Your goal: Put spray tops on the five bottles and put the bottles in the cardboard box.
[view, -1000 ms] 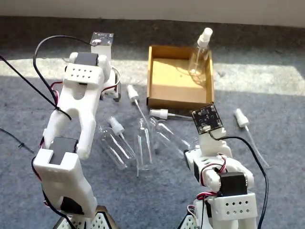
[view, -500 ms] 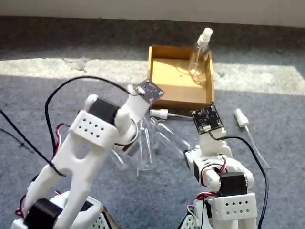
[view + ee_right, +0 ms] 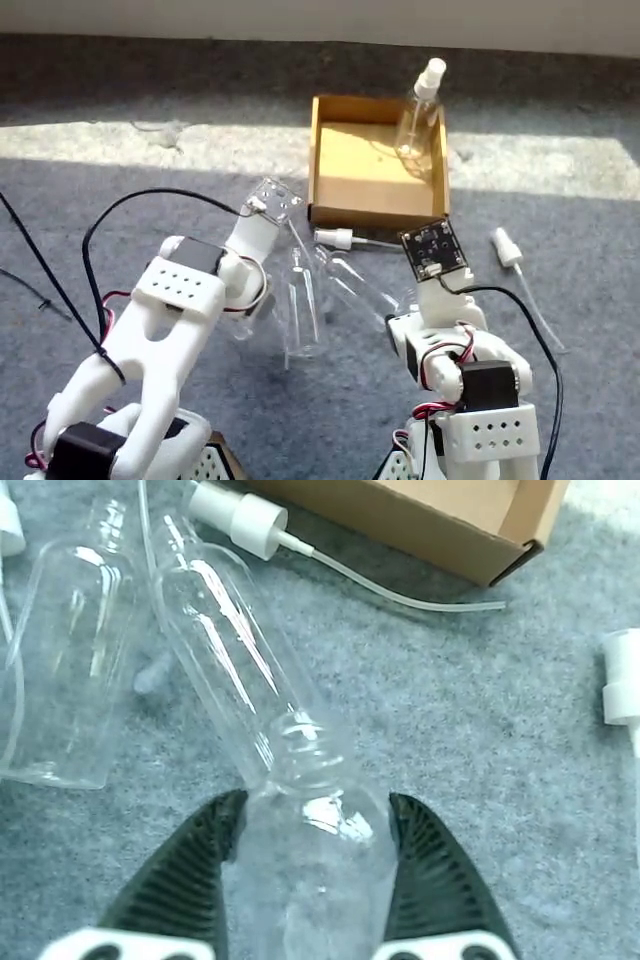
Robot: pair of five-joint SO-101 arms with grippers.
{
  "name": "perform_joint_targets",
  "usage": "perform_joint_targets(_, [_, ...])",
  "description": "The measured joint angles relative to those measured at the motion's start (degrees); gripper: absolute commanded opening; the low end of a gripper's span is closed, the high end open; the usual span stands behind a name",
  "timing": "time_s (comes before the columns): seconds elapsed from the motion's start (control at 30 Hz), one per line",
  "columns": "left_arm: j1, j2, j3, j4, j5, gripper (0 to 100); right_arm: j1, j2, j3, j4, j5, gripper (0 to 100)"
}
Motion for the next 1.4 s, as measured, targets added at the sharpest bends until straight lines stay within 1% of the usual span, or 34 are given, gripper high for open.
perform_joint_targets(0.17, [-7.03,5.98,-0.79,-4.66,-4.75,18,0.0,0.0,0.0,0.0,0.0,0.4])
perform_joint_targets(0.27, [-11.34,8.53,-0.35,-4.13,-6.51,18,0.0,0.0,0.0,0.0,0.0,0.4])
perform_joint_targets(0.33, [-13.54,8.35,-2.46,-2.29,-8.44,18,0.0,0.0,0.0,0.0,0.0,0.4])
perform_joint_targets(0.43, [-14.95,8.53,-6.77,2.46,-9.23,18,0.0,0.0,0.0,0.0,0.0,0.4])
perform_joint_targets(0.53, [-15.56,8.53,-12.66,6.07,-8.7,18,0.0,0.0,0.0,0.0,0.0,0.4])
perform_joint_targets(0.7, [-16.09,8.53,-21.36,9.58,-6.77,18,0.0,0.0,0.18,0.0,0.0,0.4])
perform_joint_targets(0.77, [-19.69,8.53,-25.32,12.22,-7.38,18,0.0,-0.18,0.97,-0.09,0.0,0.4])
perform_joint_targets(0.8, [-22.51,8.44,-27.78,13.54,-9.05,18,-0.09,0.0,1.41,-0.18,0.09,0.4])
perform_joint_targets(0.87, [-31.56,7.12,-32.44,14.15,-13.54,18,0.0,0.0,1.93,-0.18,0.7,0.4])
perform_joint_targets(0.93, [-45.1,6.15,-34.55,11.16,-16.26,18,0.0,0.0,1.93,-0.18,0.88,0.4])
perform_joint_targets(0.97, [-52.84,6.24,-33.85,7.47,-16.7,18,0.0,0.0,1.93,-0.18,0.97,0.4])
perform_joint_targets(1.07, [-73.58,9.41,-25.14,-9.23,-18.46,18,-0.97,0.0,1.93,-0.18,1.05,0.4])
perform_joint_targets(1.1, [-78.95,11.16,-21.45,-15.65,-20.4,18,-0.97,0.0,1.93,-0.18,1.23,0.4])
perform_joint_targets(1.13, [-82.81,12.92,-18.11,-21.98,-22.68,18,-0.97,0.0,1.93,-0.18,1.23,0.4])
perform_joint_targets(1.2, [-86.15,16.44,-14.33,-32.53,-27.43,18,-0.97,0.0,1.93,-0.18,1.58,0.4])
perform_joint_targets(1.23, [-86.68,17.93,-14.07,-35.16,-29.45,18,-0.97,0.0,1.93,-0.18,2.02,0.4])
perform_joint_targets(1.3, [-86.77,20.04,-14.07,-35.08,-31.38,18,-0.97,0.0,1.93,-0.18,2.29,0.4])
perform_joint_targets(1.4, [-86.68,21.19,-17.41,-30.77,-31.47,18,-1.05,0.0,1.93,-0.18,2.29,0.4])
